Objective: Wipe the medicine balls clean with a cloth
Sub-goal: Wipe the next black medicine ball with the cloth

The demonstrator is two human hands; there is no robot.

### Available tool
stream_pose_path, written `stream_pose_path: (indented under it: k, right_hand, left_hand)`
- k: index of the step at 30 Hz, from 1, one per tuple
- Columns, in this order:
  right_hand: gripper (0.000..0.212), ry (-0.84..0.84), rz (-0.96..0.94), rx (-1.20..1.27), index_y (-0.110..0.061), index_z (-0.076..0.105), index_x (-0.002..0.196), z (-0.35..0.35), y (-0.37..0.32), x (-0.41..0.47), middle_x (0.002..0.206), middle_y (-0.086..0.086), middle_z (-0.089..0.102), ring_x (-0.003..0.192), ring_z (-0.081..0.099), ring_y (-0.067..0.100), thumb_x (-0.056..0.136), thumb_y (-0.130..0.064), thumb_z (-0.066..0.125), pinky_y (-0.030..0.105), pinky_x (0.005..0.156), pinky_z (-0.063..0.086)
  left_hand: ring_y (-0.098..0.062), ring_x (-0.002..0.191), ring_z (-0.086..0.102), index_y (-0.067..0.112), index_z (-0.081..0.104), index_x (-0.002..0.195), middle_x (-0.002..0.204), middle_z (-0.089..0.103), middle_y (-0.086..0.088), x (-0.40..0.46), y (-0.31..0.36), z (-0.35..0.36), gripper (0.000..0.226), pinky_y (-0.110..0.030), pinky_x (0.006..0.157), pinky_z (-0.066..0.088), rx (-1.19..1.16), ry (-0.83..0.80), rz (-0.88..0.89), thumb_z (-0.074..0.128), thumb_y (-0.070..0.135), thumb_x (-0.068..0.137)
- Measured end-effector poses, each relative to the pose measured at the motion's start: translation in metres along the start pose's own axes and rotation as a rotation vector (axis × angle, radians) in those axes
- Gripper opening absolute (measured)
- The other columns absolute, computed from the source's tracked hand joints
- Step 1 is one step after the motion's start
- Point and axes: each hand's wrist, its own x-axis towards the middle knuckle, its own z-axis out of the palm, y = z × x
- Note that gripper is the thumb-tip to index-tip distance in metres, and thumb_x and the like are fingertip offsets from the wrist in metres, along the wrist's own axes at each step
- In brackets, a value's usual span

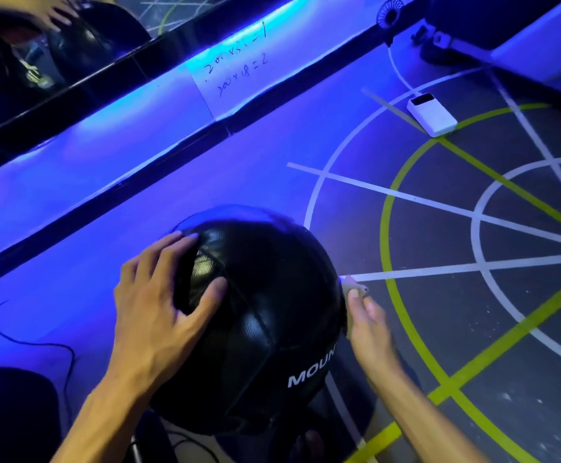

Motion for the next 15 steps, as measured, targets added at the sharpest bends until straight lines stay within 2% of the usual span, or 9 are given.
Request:
stream_pose_path:
  k: [2, 3, 5, 6, 8, 10, 12, 15]
  right_hand:
    - [0.036, 0.011, -0.041, 0.002, -0.023, 0.062, 0.136, 0.007, -0.019, 0.009, 0.137, -0.011, 0.061, 0.136, 0.050, 0.010, 0.109, -0.031, 0.040, 0.018, 0.103, 0.034]
    - [0.037, 0.000, -0.096, -0.028, -0.023, 0.062, 0.137, 0.012, -0.035, 0.010, 0.140, -0.011, 0.060, 0.136, 0.048, 0.007, 0.109, -0.032, 0.040, 0.013, 0.103, 0.032]
    - [0.038, -0.060, -0.270, -0.119, -0.021, 0.061, 0.138, 0.027, -0.067, 0.004, 0.143, -0.012, 0.057, 0.136, 0.045, 0.001, 0.109, -0.032, 0.040, 0.004, 0.102, 0.028]
    - [0.040, -0.099, -0.389, -0.173, -0.020, 0.060, 0.140, 0.034, -0.079, -0.003, 0.146, -0.011, 0.055, 0.138, 0.041, -0.001, 0.108, -0.033, 0.038, 0.004, 0.107, 0.026]
    - [0.045, -0.181, -0.599, -0.235, -0.017, 0.052, 0.146, 0.042, -0.088, -0.018, 0.155, -0.009, 0.046, 0.144, 0.032, -0.004, 0.106, -0.031, 0.038, 0.013, 0.118, 0.021]
    - [0.045, -0.229, -0.707, -0.232, -0.015, 0.046, 0.150, 0.038, -0.075, -0.021, 0.159, -0.009, 0.039, 0.148, 0.028, -0.003, 0.106, -0.021, 0.042, 0.019, 0.121, 0.020]
    - [0.043, -0.204, -0.650, -0.185, -0.019, 0.047, 0.150, 0.021, -0.052, -0.011, 0.157, -0.013, 0.041, 0.145, 0.032, -0.004, 0.109, -0.014, 0.041, 0.019, 0.120, 0.024]
    - [0.042, -0.158, -0.303, -0.210, -0.033, 0.054, 0.145, -0.003, -0.018, 0.005, 0.145, -0.024, 0.052, 0.138, 0.043, -0.005, 0.107, -0.035, 0.036, 0.021, 0.114, 0.034]
  left_hand:
    - [-0.022, 0.124, 0.042, 0.034, 0.059, 0.129, 0.134, 0.052, 0.015, -0.006, 0.001, -0.004, 0.056, -0.046, 0.107, 0.035, -0.042, 0.044, 0.008, 0.057, 0.065, 0.082]
    - [-0.022, 0.120, 0.042, 0.035, 0.061, 0.124, 0.128, 0.053, 0.017, -0.008, 0.001, -0.004, 0.050, -0.044, 0.105, 0.036, -0.064, 0.060, 0.006, 0.057, 0.064, 0.083]
    - [-0.021, 0.117, 0.042, 0.036, 0.062, 0.116, 0.120, 0.052, 0.018, -0.010, -0.002, -0.004, 0.041, -0.031, 0.103, 0.033, -0.098, 0.090, -0.011, 0.056, 0.063, 0.086]
    - [-0.022, 0.116, 0.042, 0.036, 0.062, 0.114, 0.119, 0.052, 0.017, -0.010, -0.004, -0.004, 0.039, -0.025, 0.102, 0.031, -0.106, 0.102, -0.020, 0.056, 0.063, 0.086]
    - [-0.023, 0.115, 0.043, 0.035, 0.062, 0.111, 0.117, 0.052, 0.016, -0.012, -0.007, -0.003, 0.037, -0.022, 0.099, 0.030, -0.121, 0.116, -0.041, 0.057, 0.062, 0.087]
    - [-0.024, 0.115, 0.044, 0.035, 0.062, 0.110, 0.116, 0.051, 0.016, -0.014, -0.009, -0.002, 0.034, -0.018, 0.099, 0.028, -0.139, 0.134, -0.046, 0.057, 0.060, 0.087]
    - [-0.027, 0.115, 0.046, 0.035, 0.060, 0.110, 0.117, 0.052, 0.015, -0.015, -0.010, -0.001, 0.031, -0.016, 0.100, 0.027, -0.134, 0.149, -0.029, 0.057, 0.058, 0.088]
    - [-0.026, 0.114, 0.045, 0.034, 0.062, 0.109, 0.118, 0.053, 0.014, -0.016, -0.010, -0.001, 0.032, -0.028, 0.097, 0.029, -0.112, 0.135, -0.033, 0.057, 0.058, 0.089]
